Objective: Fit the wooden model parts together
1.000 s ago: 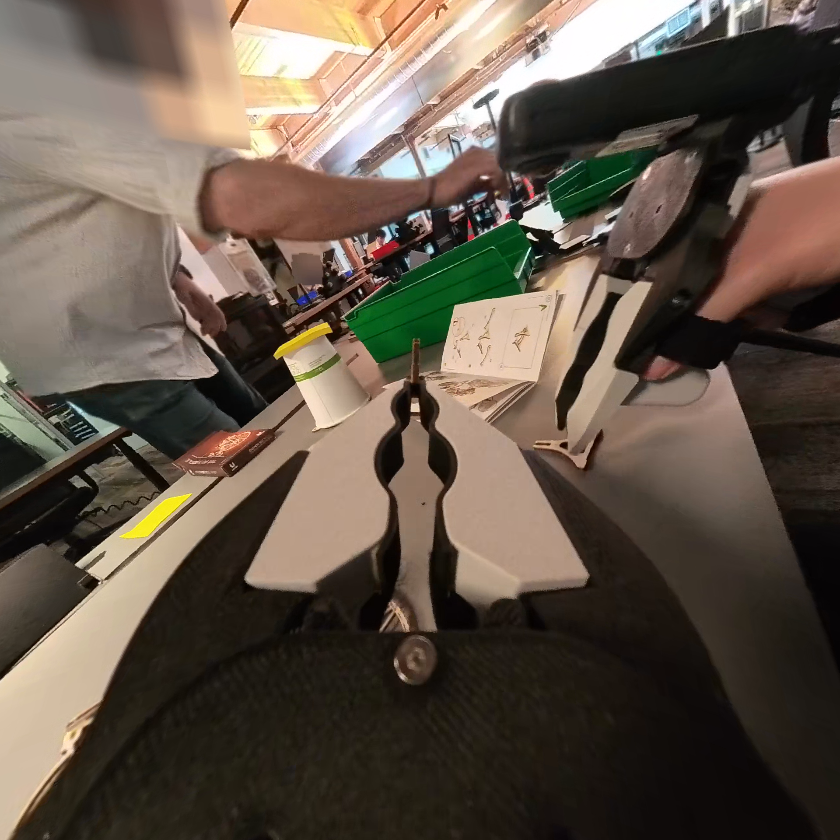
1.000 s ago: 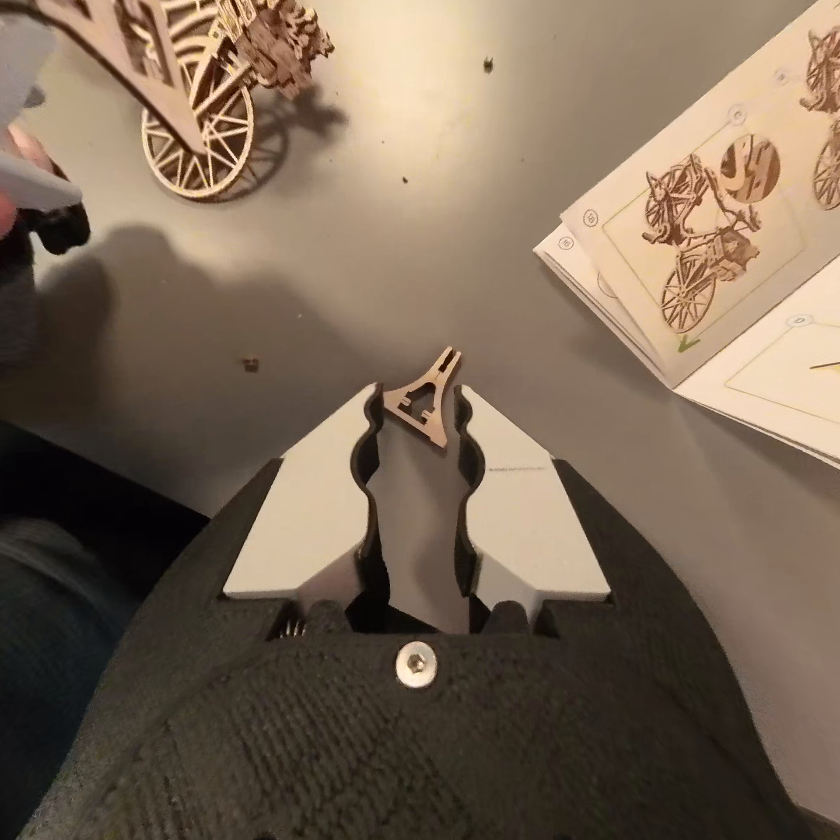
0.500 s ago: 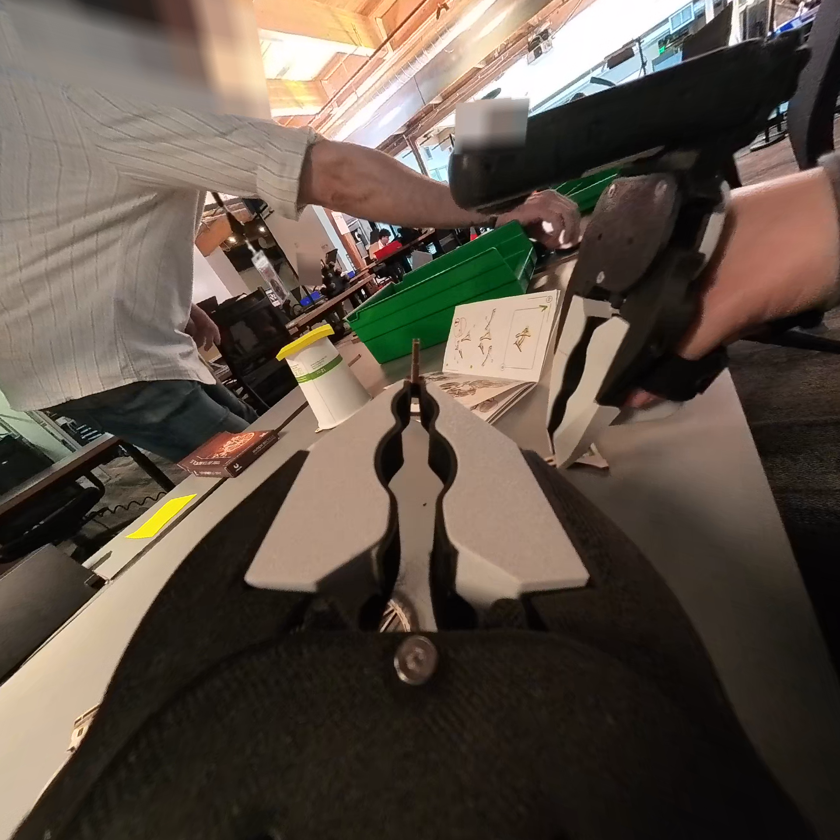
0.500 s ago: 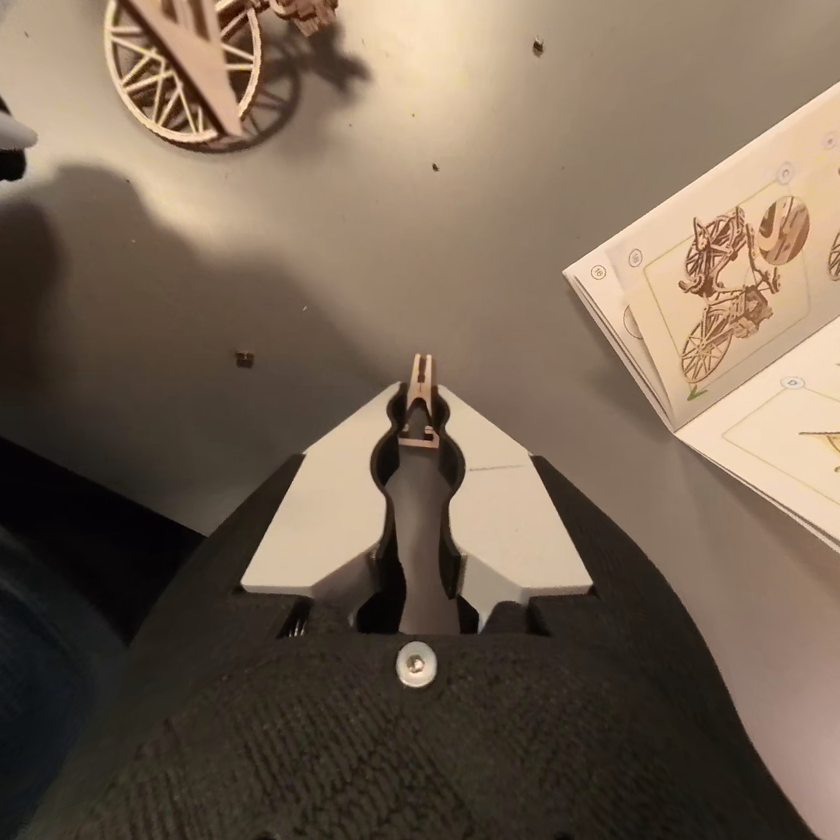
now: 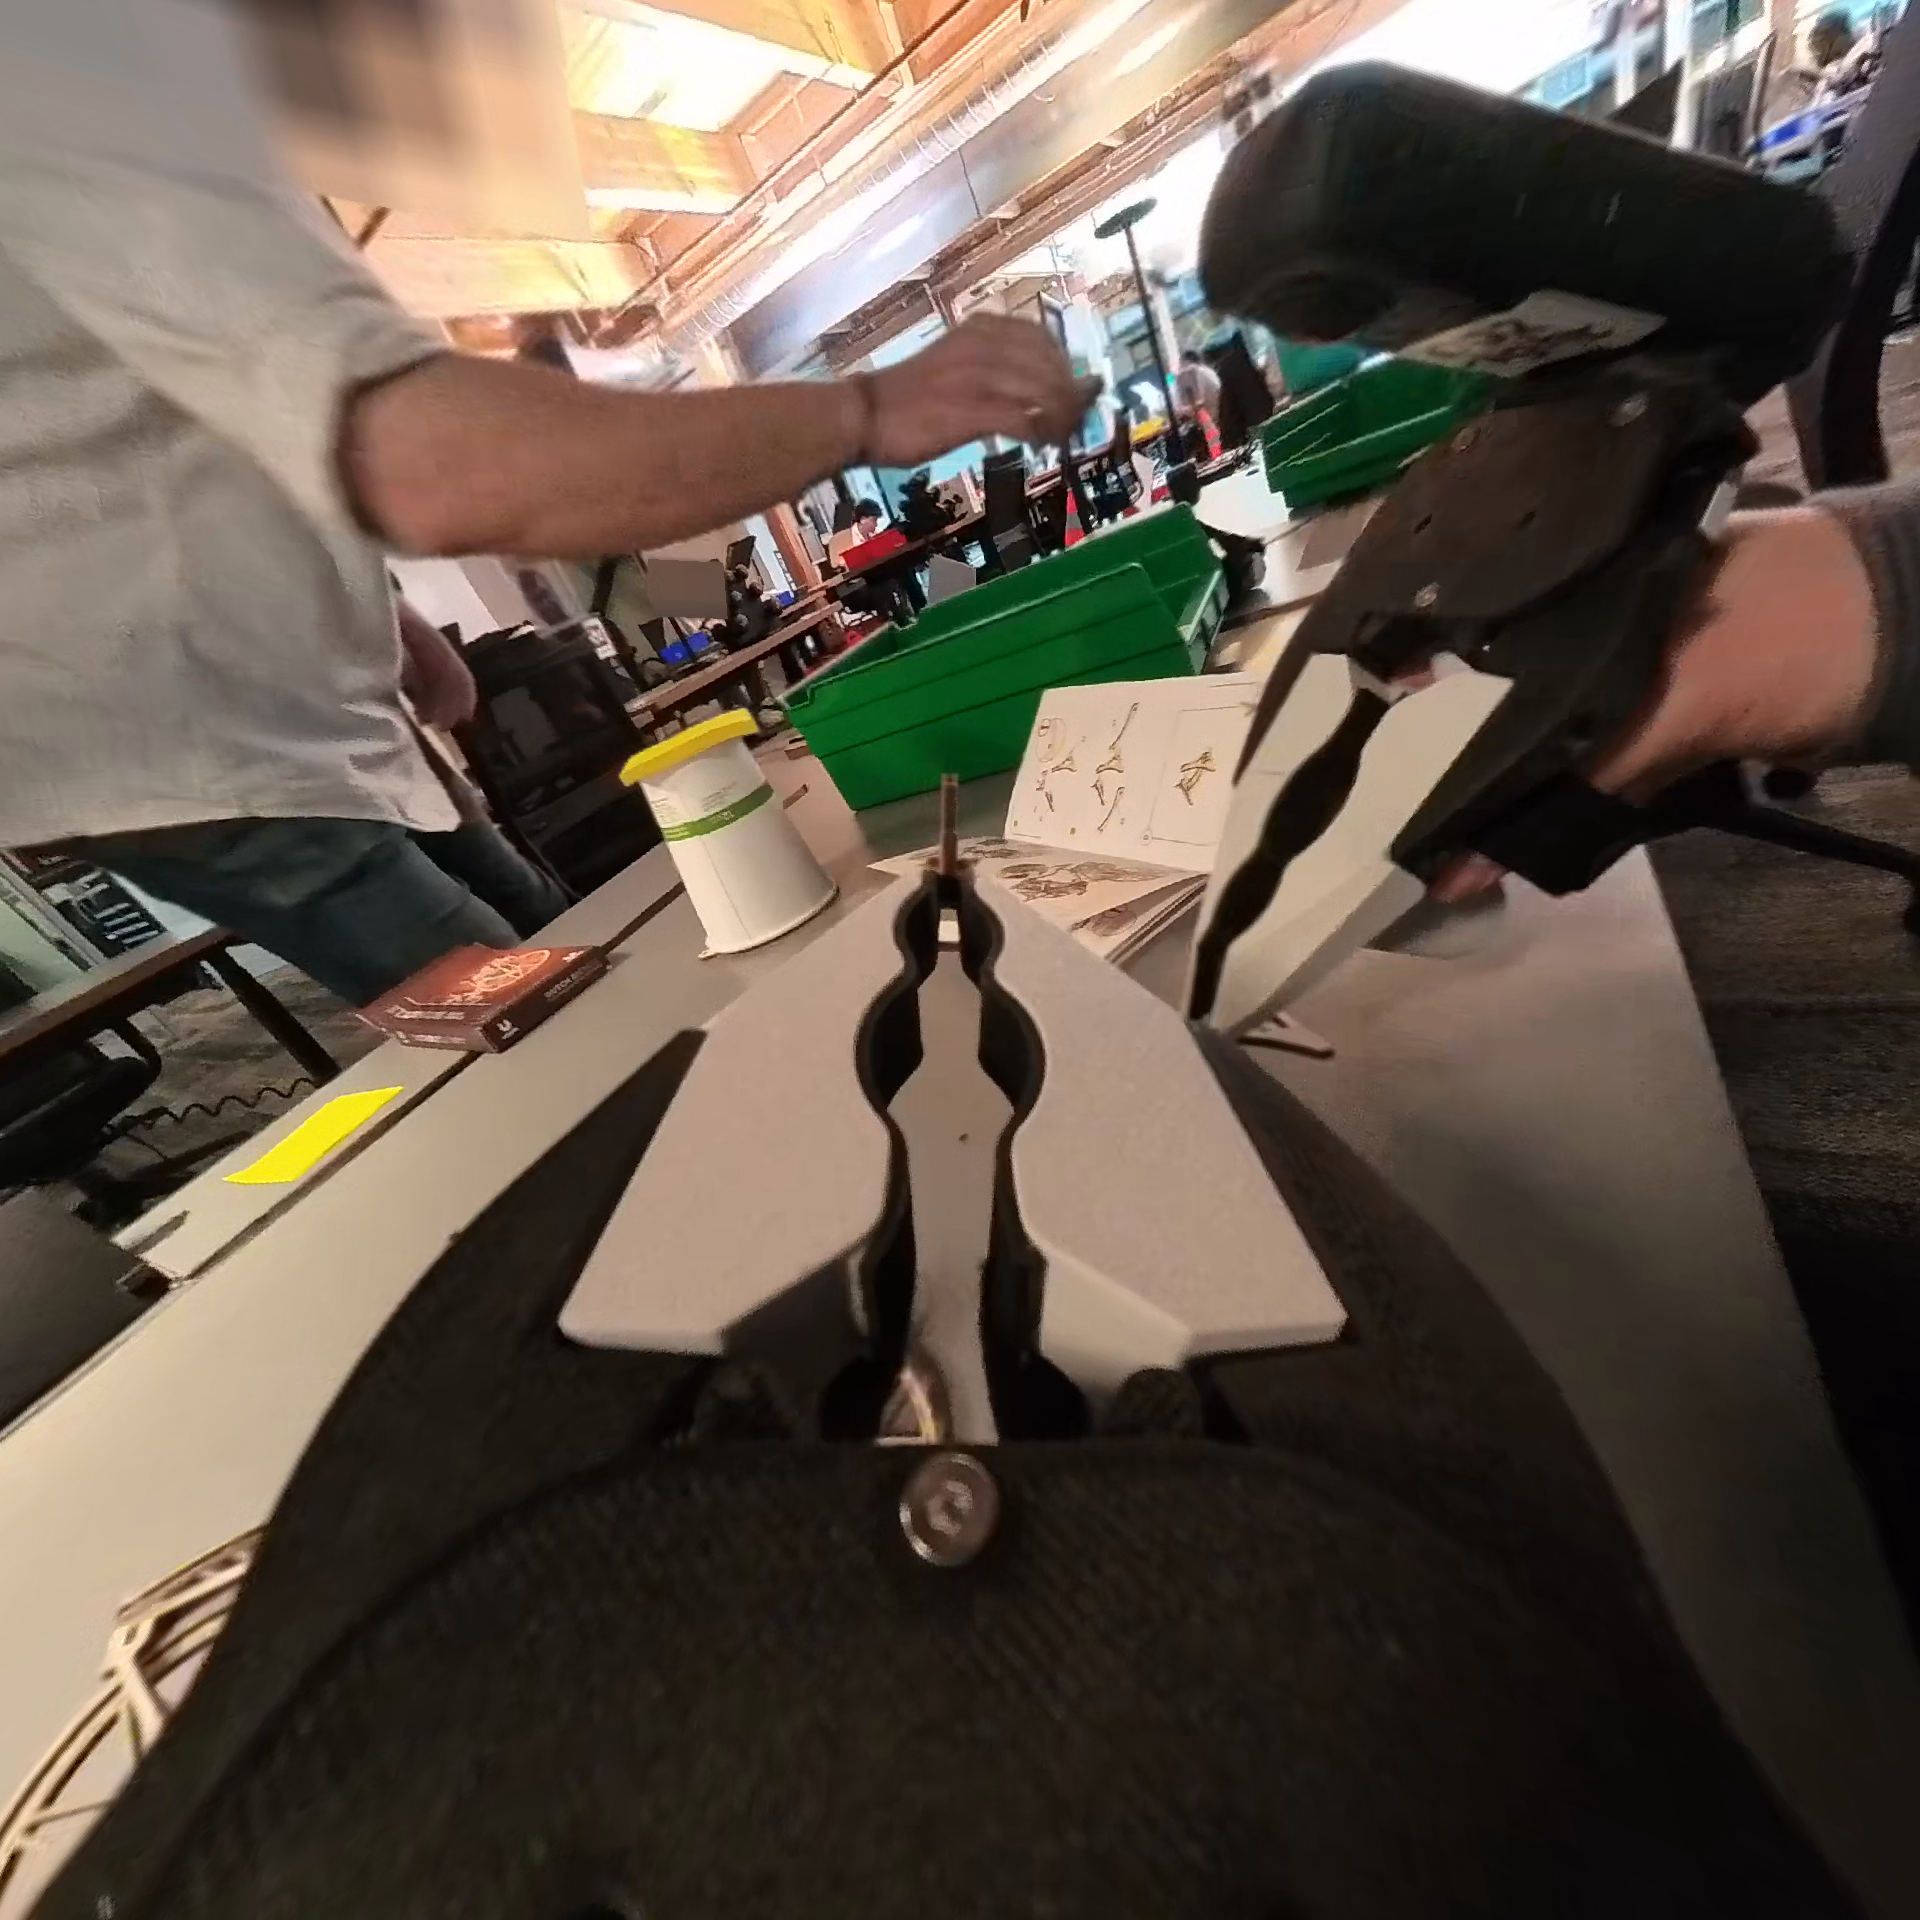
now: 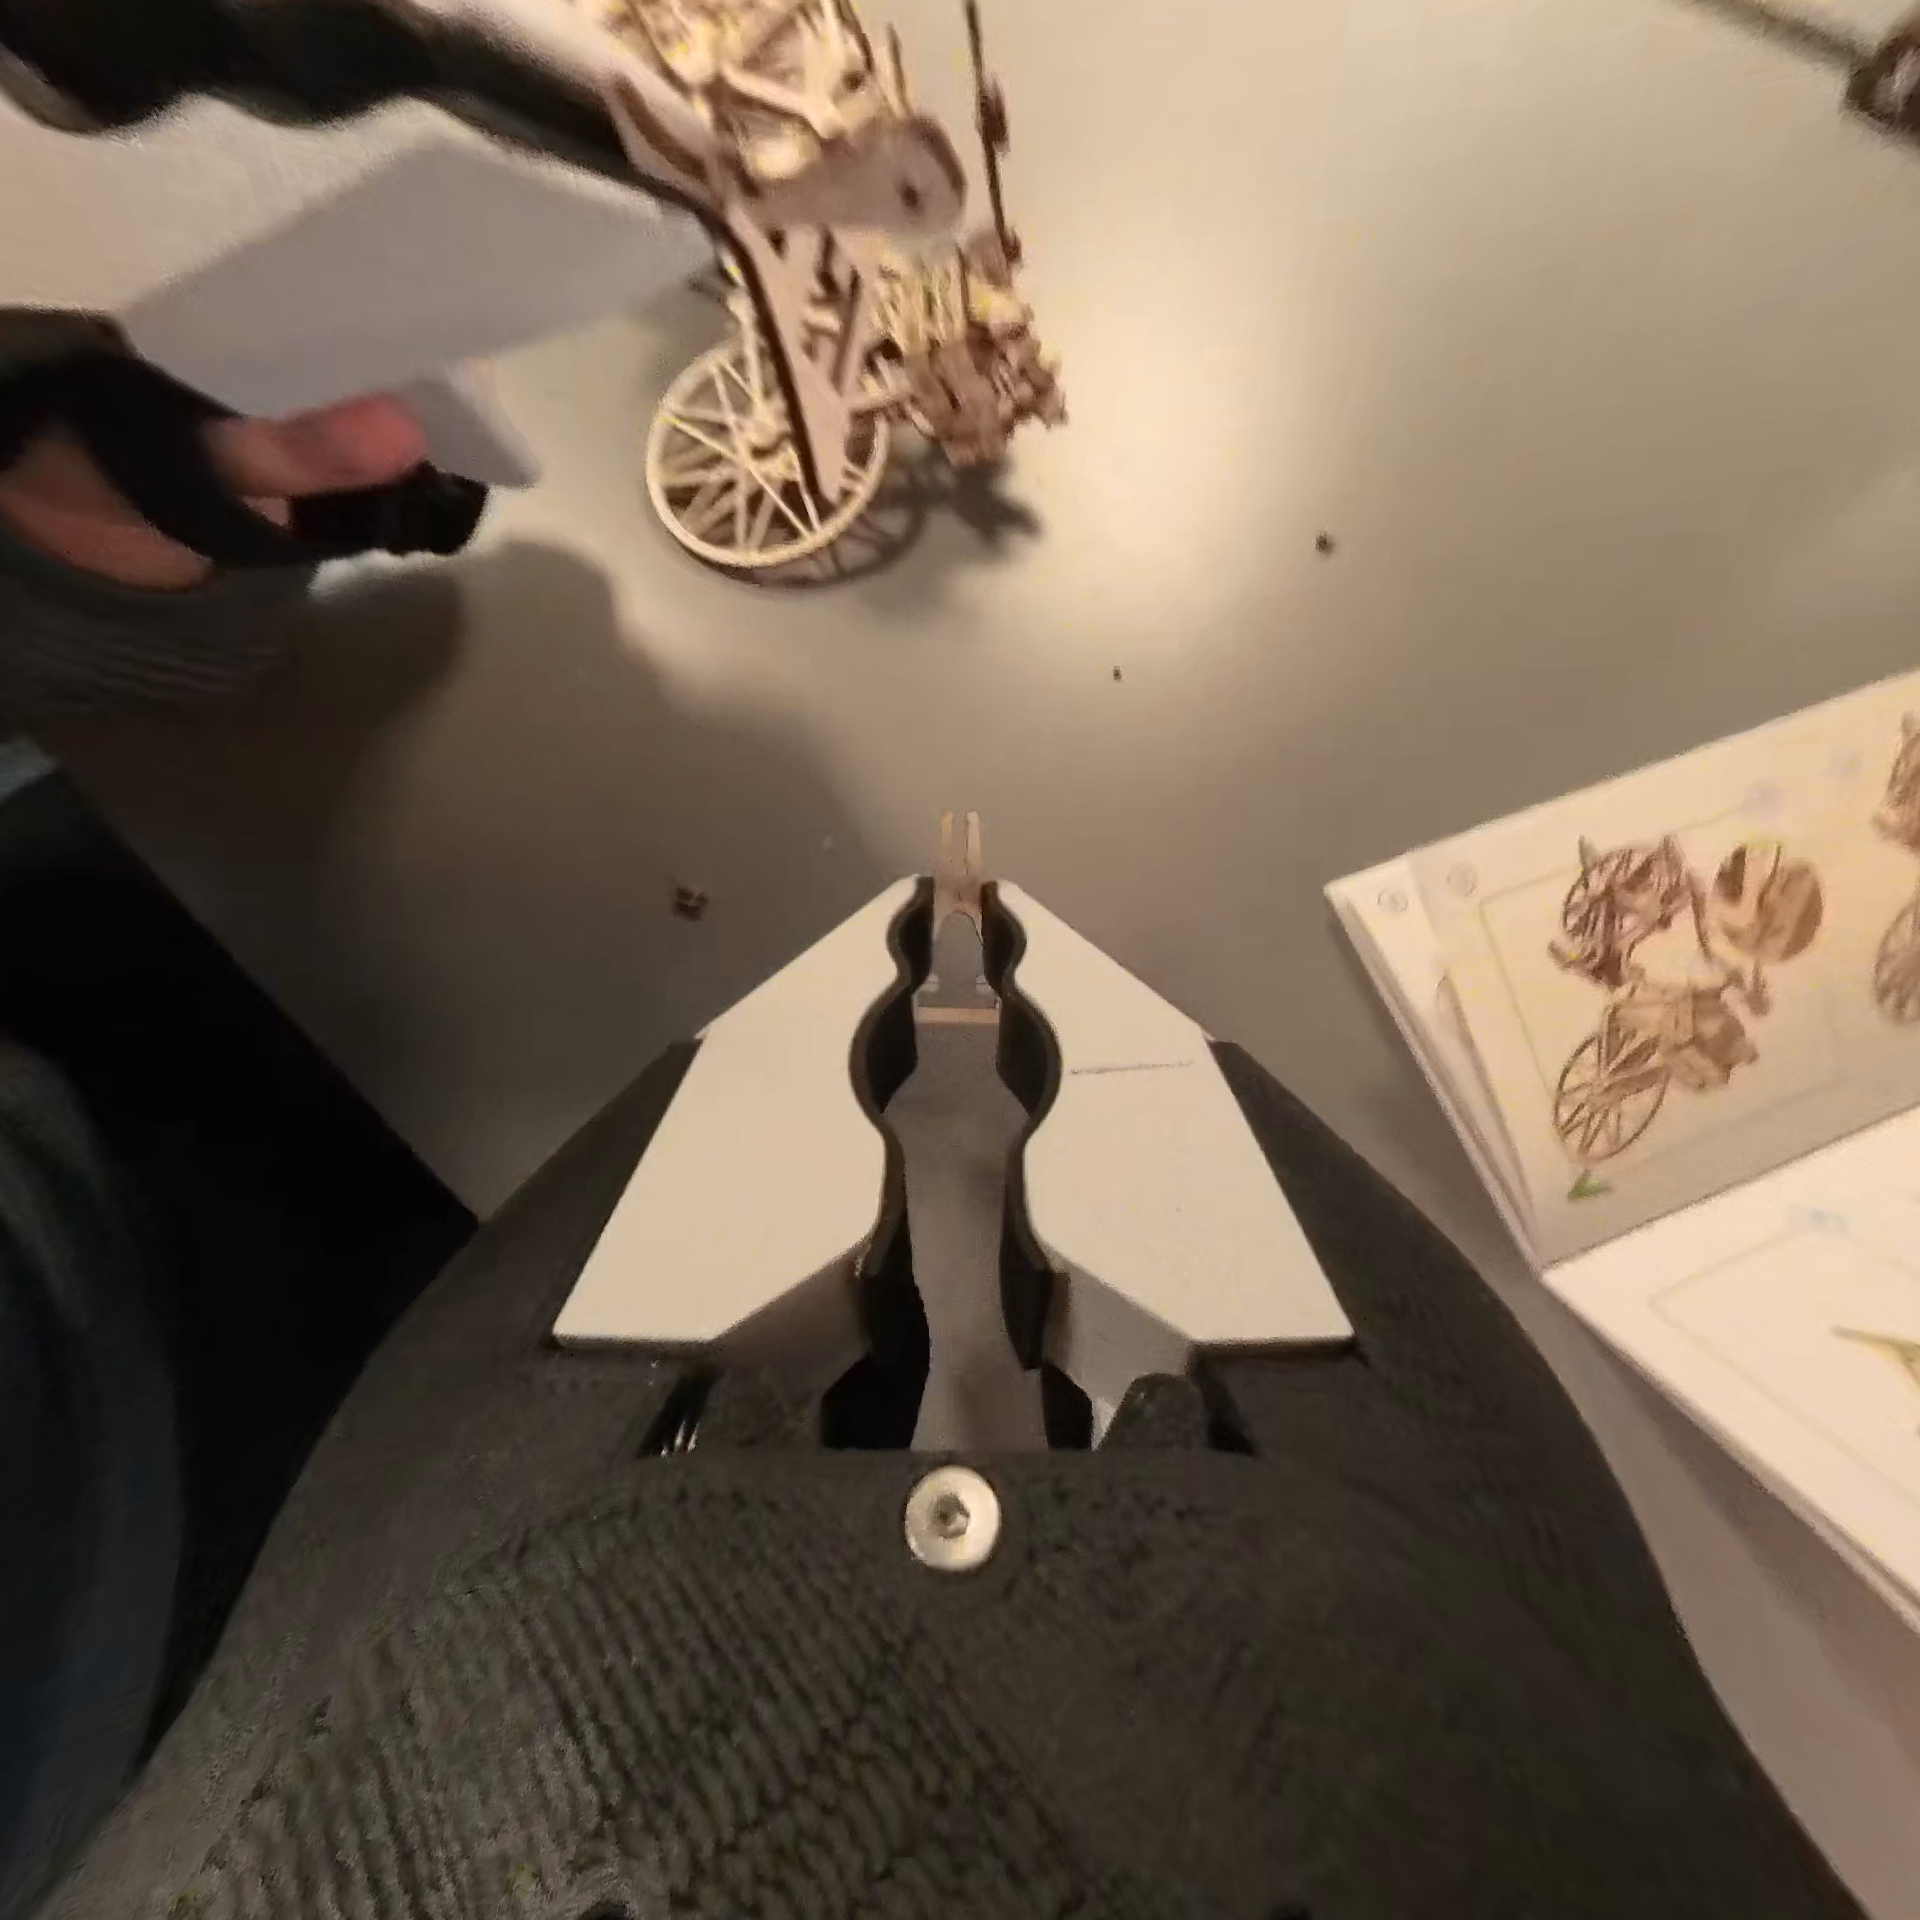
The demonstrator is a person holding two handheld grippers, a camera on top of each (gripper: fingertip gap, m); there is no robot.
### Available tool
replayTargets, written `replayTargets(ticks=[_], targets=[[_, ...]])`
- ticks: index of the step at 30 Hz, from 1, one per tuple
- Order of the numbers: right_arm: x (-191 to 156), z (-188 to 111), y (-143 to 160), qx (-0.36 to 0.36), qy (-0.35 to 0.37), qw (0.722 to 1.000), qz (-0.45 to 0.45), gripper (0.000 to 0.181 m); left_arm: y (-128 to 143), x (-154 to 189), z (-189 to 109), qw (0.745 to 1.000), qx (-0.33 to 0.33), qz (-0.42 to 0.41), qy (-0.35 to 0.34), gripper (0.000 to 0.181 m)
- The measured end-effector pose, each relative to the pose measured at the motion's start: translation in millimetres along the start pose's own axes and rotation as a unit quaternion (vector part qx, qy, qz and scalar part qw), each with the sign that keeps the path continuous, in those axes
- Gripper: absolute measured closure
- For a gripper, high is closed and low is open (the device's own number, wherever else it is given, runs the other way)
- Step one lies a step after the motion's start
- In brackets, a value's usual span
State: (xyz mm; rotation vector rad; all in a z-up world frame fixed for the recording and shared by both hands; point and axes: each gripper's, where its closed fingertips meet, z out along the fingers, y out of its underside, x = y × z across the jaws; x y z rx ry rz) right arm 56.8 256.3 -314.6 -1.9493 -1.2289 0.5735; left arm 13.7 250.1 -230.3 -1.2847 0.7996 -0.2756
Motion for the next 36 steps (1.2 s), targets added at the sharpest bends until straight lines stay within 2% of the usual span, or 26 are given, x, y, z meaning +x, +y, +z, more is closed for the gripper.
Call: replayTargets(ticks=[3,5,9,12,15,21,27,31,36], targets=[[7.0,-7.4,-14.3,0.060,-0.020,0.998,0.002,0.175,0.7,3.2,-0.2,0.998,0.001,-0.044,0.039,0.180],[7.3,-12.2,-24.3,0.101,-0.053,0.993,0.001,0.175,8.7,10.6,3.4,0.989,-0.019,-0.108,0.097,0.180],[2.5,-19.1,-43.2,0.171,-0.147,0.974,0.009,0.175,7.6,12.8,8.2,0.943,-0.021,-0.270,0.194,0.179],[1.0,-24.4,-54.4,0.209,-0.225,0.950,0.050,0.175,7.2,6.6,9.7,0.914,-0.020,-0.331,0.233,0.179],[-1.4,-28.4,-63.3,0.238,-0.280,0.927,0.081,0.175,4.4,1.3,8.2,0.898,-0.007,-0.356,0.257,0.179],[-8.5,-31.9,-76.5,0.284,-0.333,0.891,0.119,0.175,-4.4,-8.7,3.6,0.862,0.043,-0.426,0.272,0.180],[-15.2,-25.9,-78.9,0.295,-0.347,0.878,0.146,0.175,-3.0,-9.0,1.9,0.854,0.047,-0.441,0.273,0.180],[-17.8,-27.2,-82.8,0.310,-0.360,0.865,0.162,0.175,-1.5,-6.3,1.9,0.857,0.040,-0.434,0.274,0.180],[-17.6,-25.1,-82.3,0.307,-0.358,0.866,0.165,0.175,-1.3,-8.2,0.8,0.852,0.044,-0.441,0.279,0.180]])
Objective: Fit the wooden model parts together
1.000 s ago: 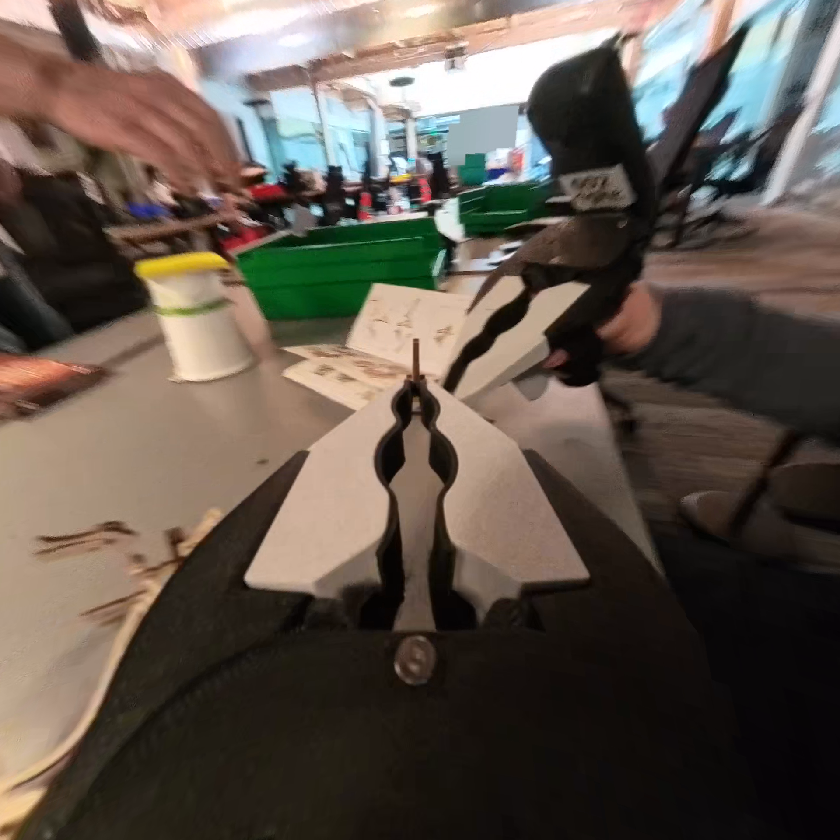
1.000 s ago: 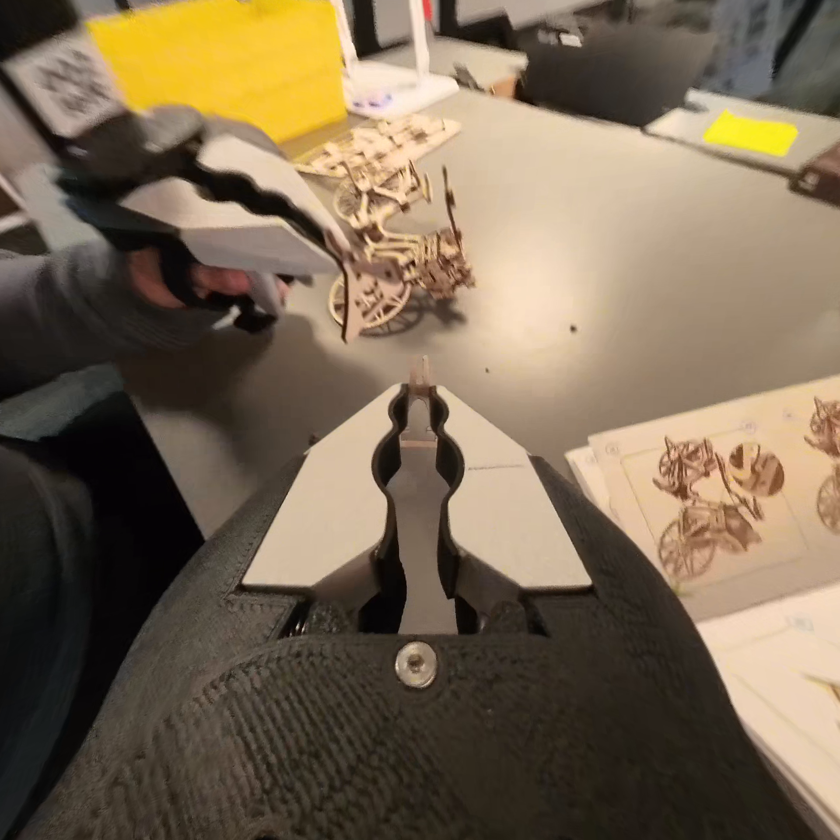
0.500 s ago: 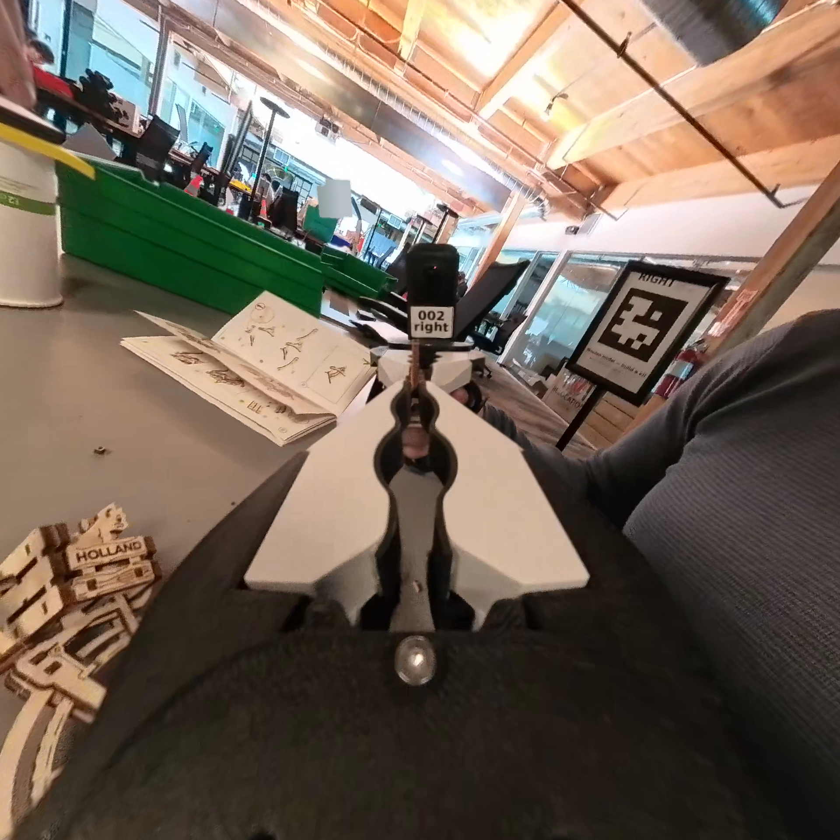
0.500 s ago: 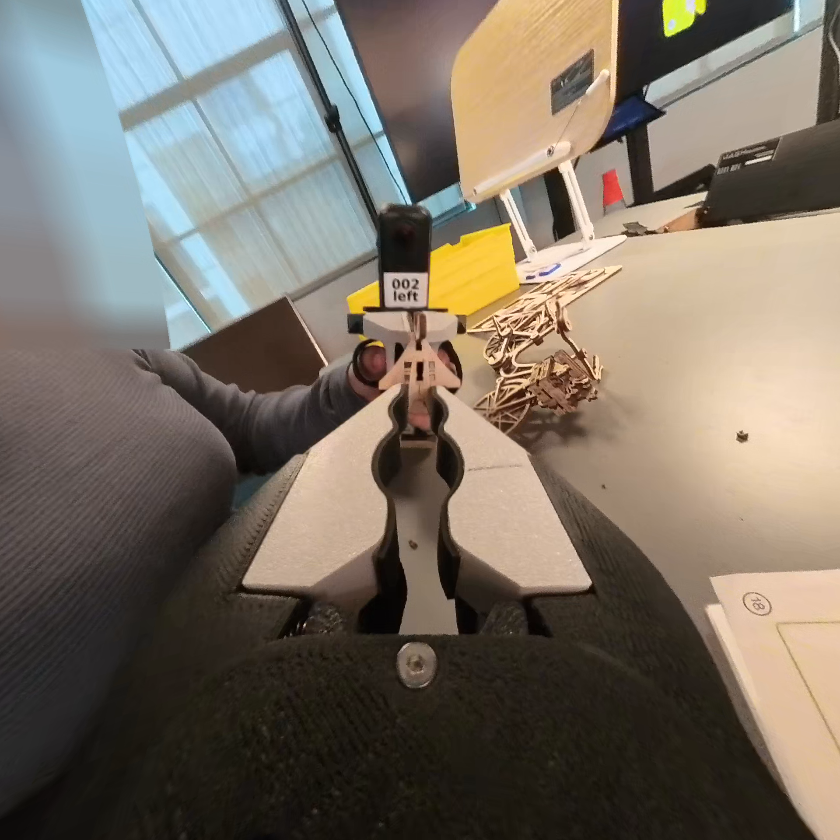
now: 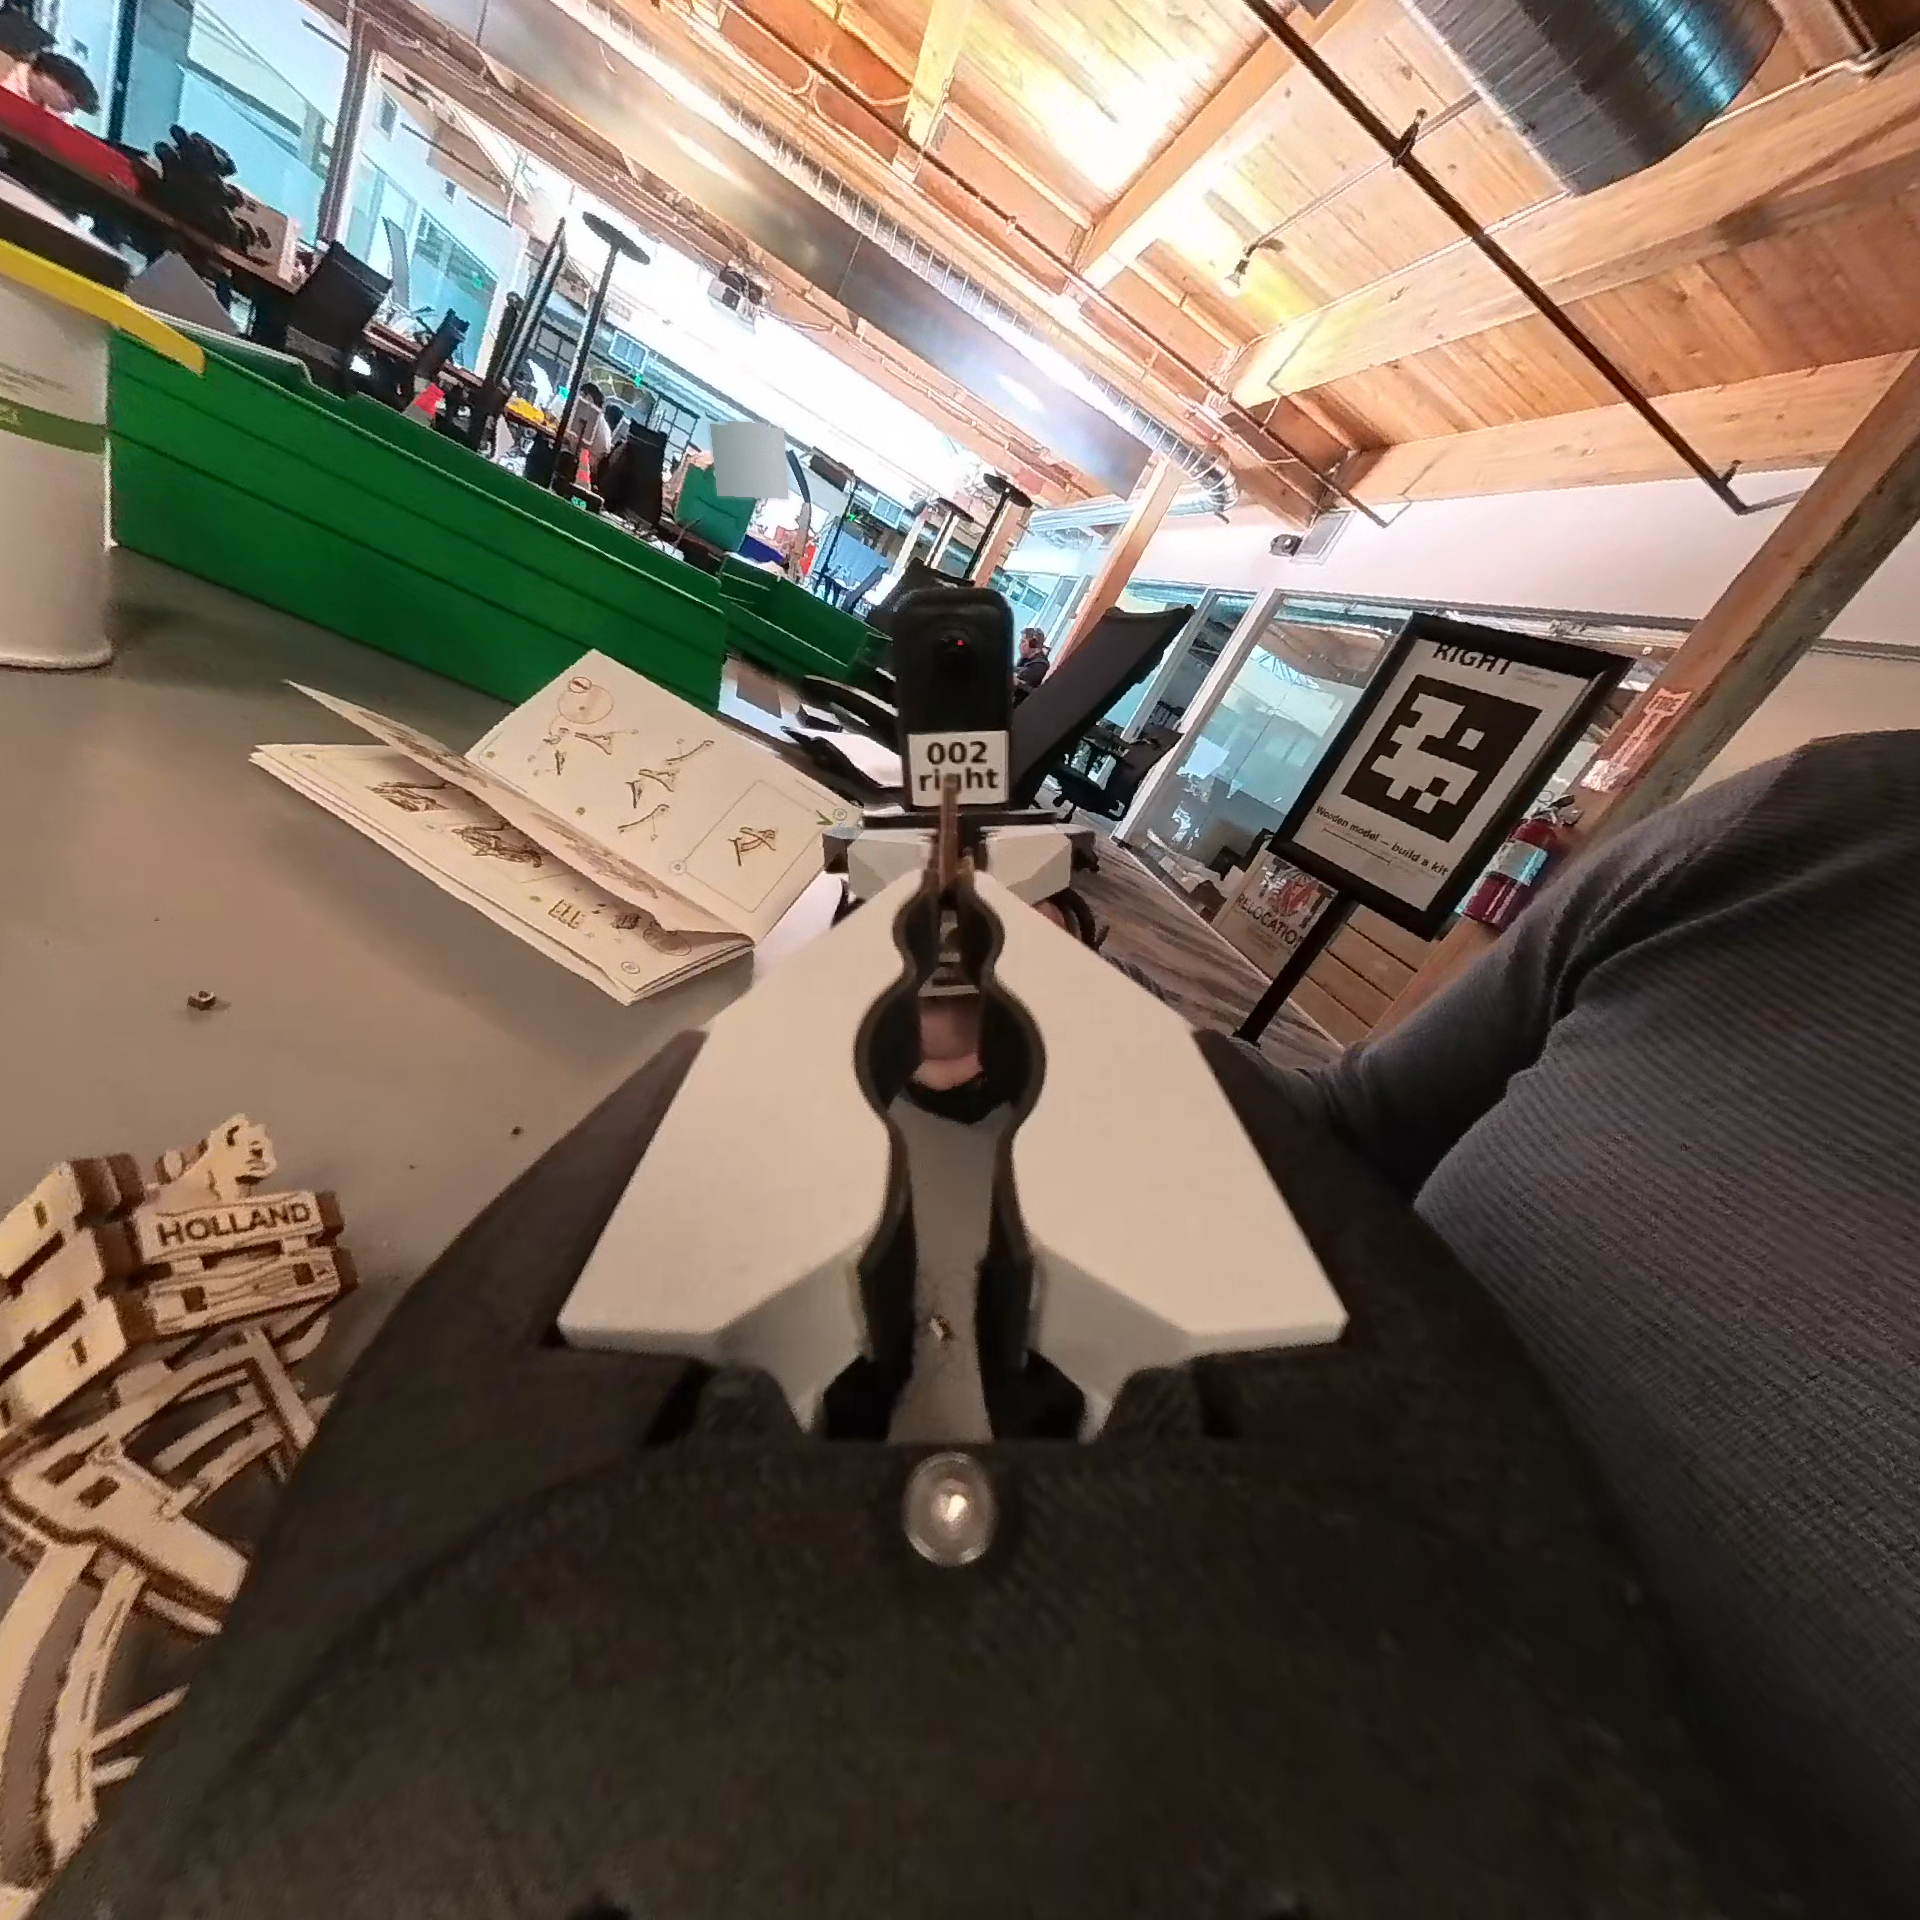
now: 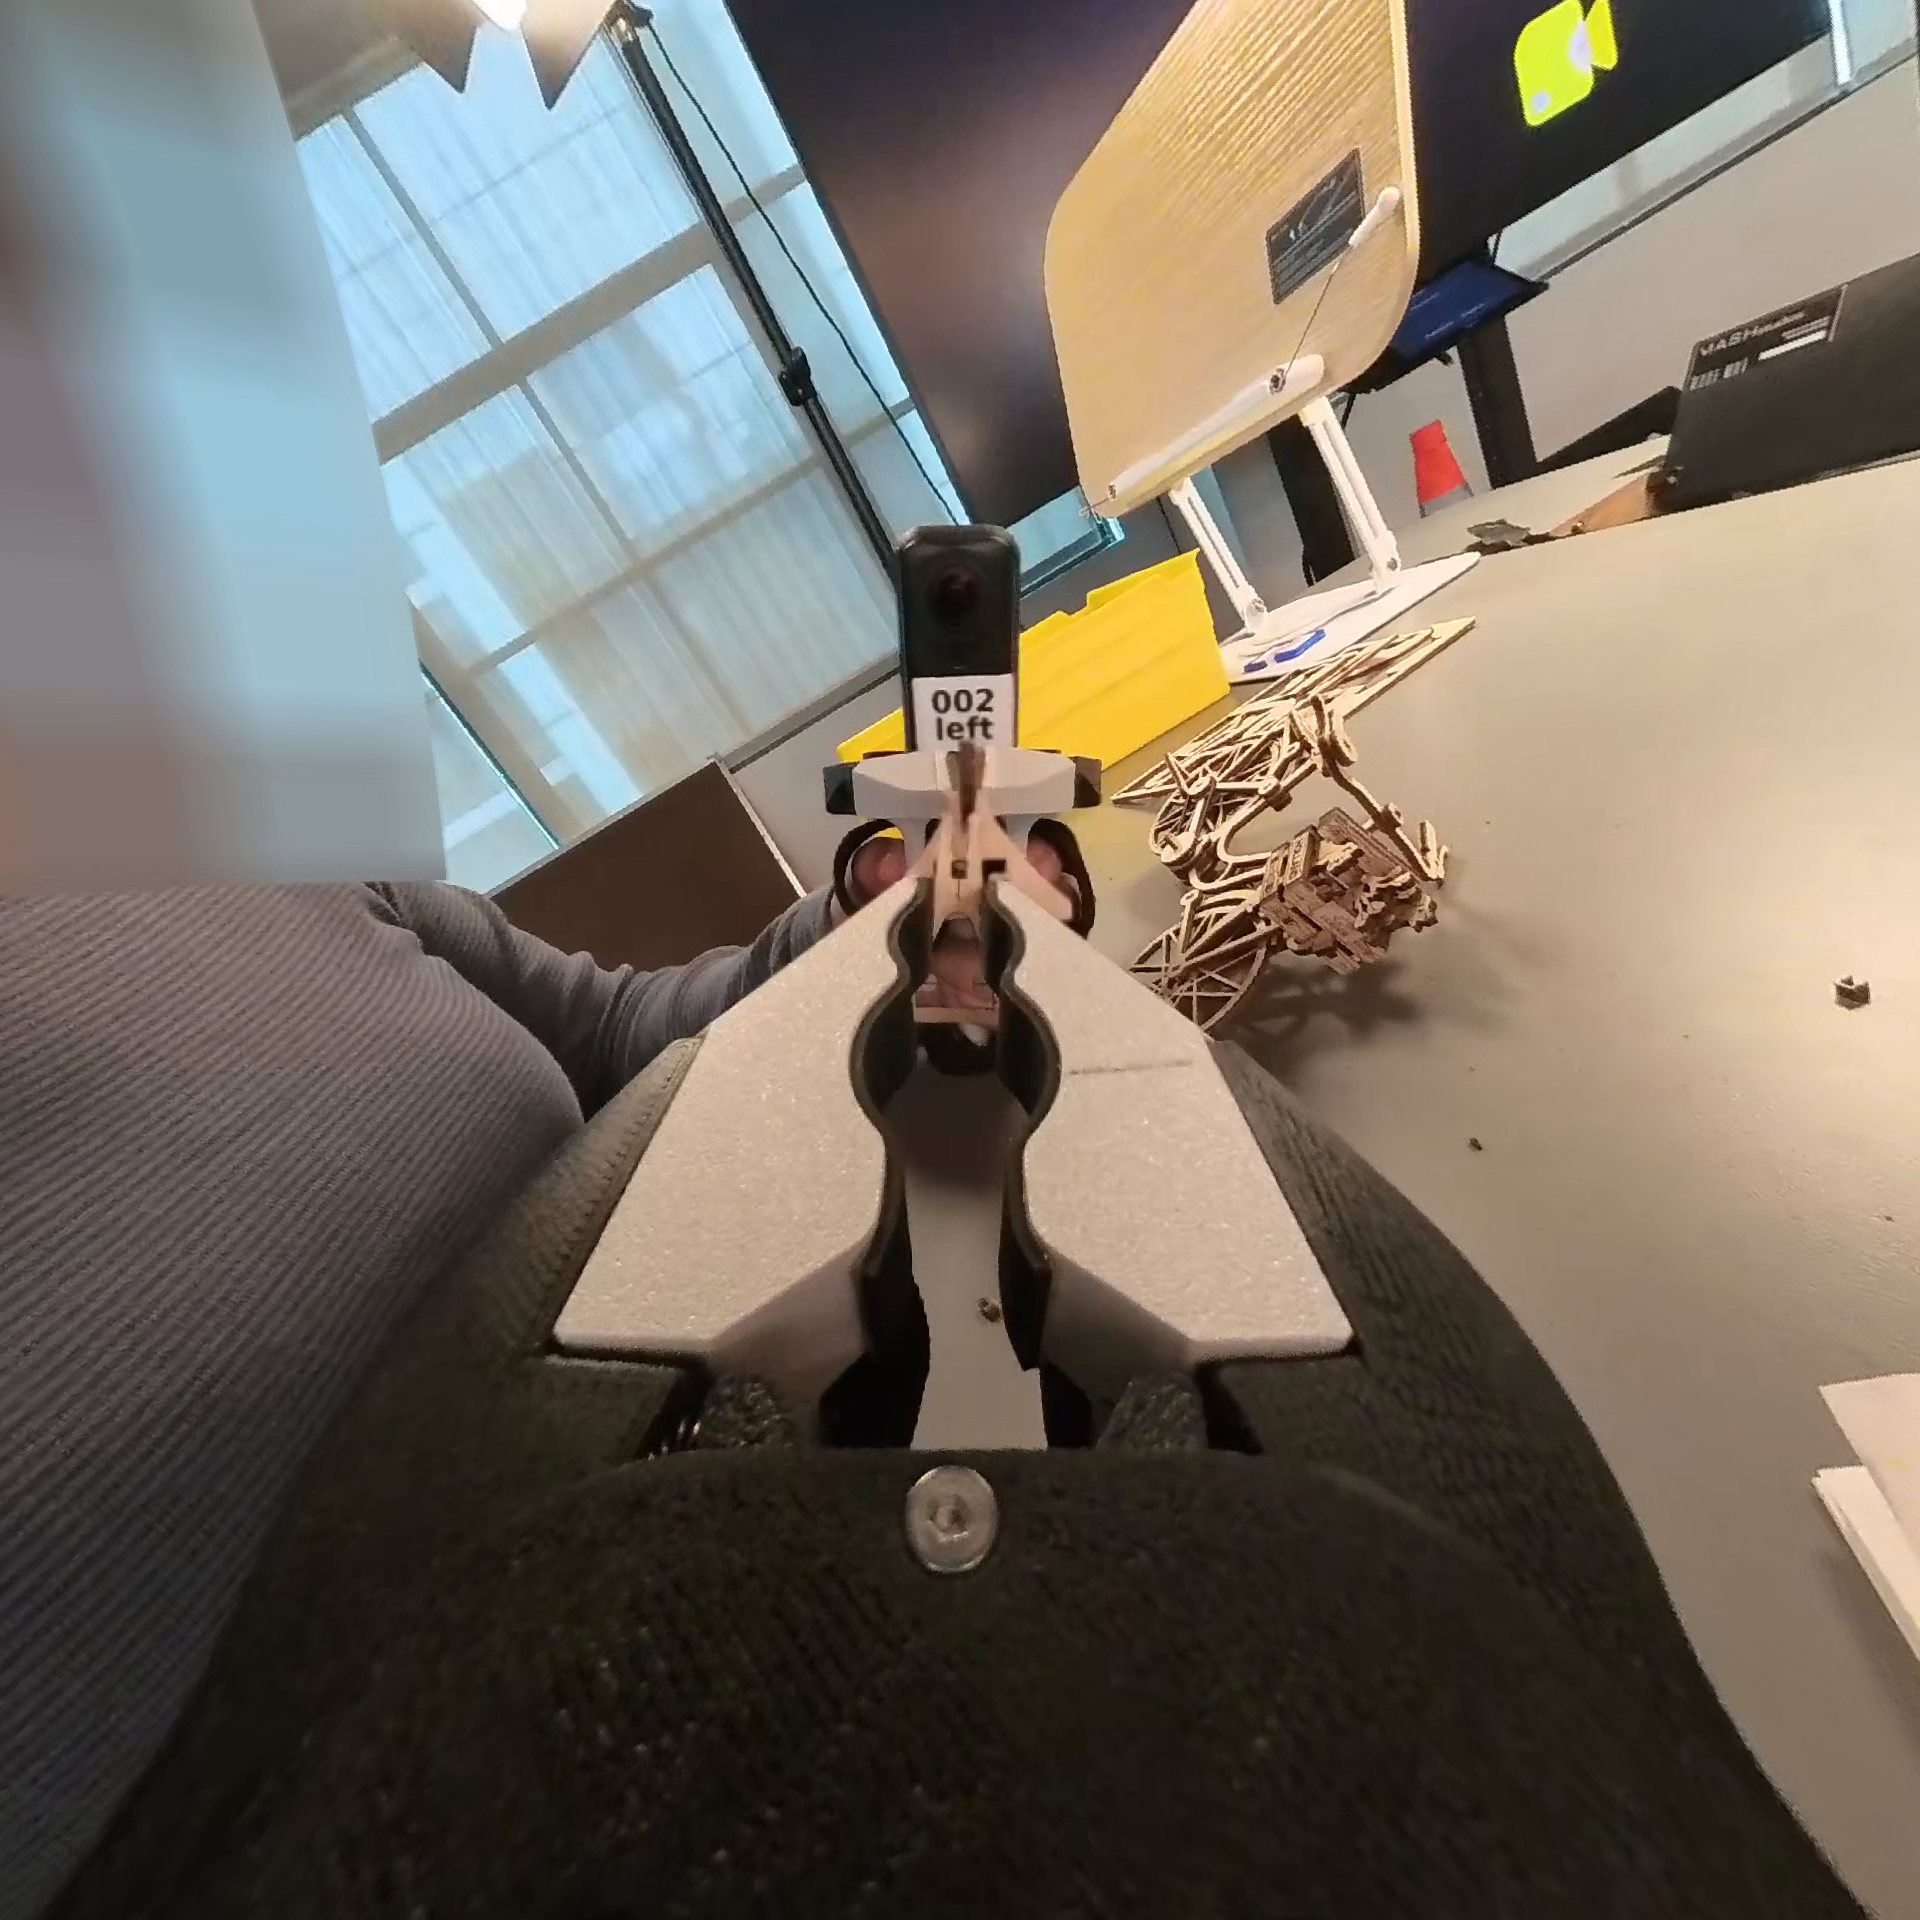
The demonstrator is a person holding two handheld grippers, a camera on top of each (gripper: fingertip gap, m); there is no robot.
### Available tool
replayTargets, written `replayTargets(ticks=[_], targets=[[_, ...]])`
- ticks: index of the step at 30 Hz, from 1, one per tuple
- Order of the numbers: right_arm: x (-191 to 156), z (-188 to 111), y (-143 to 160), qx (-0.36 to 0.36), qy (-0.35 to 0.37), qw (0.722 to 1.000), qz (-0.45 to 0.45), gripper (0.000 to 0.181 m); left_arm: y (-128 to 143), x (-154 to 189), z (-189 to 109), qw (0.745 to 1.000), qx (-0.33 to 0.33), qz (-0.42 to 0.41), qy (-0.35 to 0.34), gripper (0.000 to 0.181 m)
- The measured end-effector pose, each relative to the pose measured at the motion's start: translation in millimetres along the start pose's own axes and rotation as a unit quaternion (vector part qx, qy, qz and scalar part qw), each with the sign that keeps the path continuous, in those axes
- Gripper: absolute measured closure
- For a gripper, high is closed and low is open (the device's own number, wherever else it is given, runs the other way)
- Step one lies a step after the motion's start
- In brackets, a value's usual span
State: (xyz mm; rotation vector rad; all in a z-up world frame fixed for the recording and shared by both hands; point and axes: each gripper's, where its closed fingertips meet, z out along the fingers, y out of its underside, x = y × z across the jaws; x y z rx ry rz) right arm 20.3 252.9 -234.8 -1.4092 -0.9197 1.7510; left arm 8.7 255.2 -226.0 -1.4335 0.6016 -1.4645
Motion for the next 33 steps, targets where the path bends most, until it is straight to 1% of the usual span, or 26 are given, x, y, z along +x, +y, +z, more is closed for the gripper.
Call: replayTargets(ticks=[11,16,19,21,23,25,28,30,33], targets=[[1.7,-2.1,-1.4,0.008,0.006,1.000,0.002,0.175,2.7,-0.8,0.6,1.000,-0.004,-0.008,0.004,0.180],[-0.8,-1.8,0.4,0.006,0.006,1.000,-0.013,0.175,3.8,1.8,0.7,1.000,-0.007,0.003,0.005,0.180],[-7.1,-4.0,-1.7,0.017,-0.007,0.999,-0.032,0.175,0.5,7.8,0.1,1.000,0.012,0.014,0.017,0.180],[-15.4,-9.2,-7.9,0.043,-0.020,0.997,-0.061,0.175,-9.5,15.9,-3.2,0.998,0.051,0.029,0.035,0.180],[-24.2,-18.0,-16.1,0.073,-0.025,0.991,-0.107,0.175,-16.2,17.7,-6.9,0.995,0.076,0.050,0.032,0.181],[-24.7,-27.4,-21.7,0.085,-0.005,0.984,-0.154,0.175,-17.4,13.2,-8.5,0.994,0.080,0.069,0.011,0.180],[-13.7,-38.2,-23.4,0.066,0.049,0.971,-0.222,0.175,-14.6,7.7,-7.1,0.993,0.079,0.086,-0.014,0.181],[-9.7,-41.4,-23.3,0.056,0.066,0.966,-0.245,0.176,-10.7,4.0,-4.6,0.992,0.074,0.095,-0.028,0.180],[-5.6,-40.1,-25.3,0.058,0.088,0.958,-0.266,0.176,-8.2,4.8,-1.7,0.992,0.064,0.103,-0.027,0.180]])
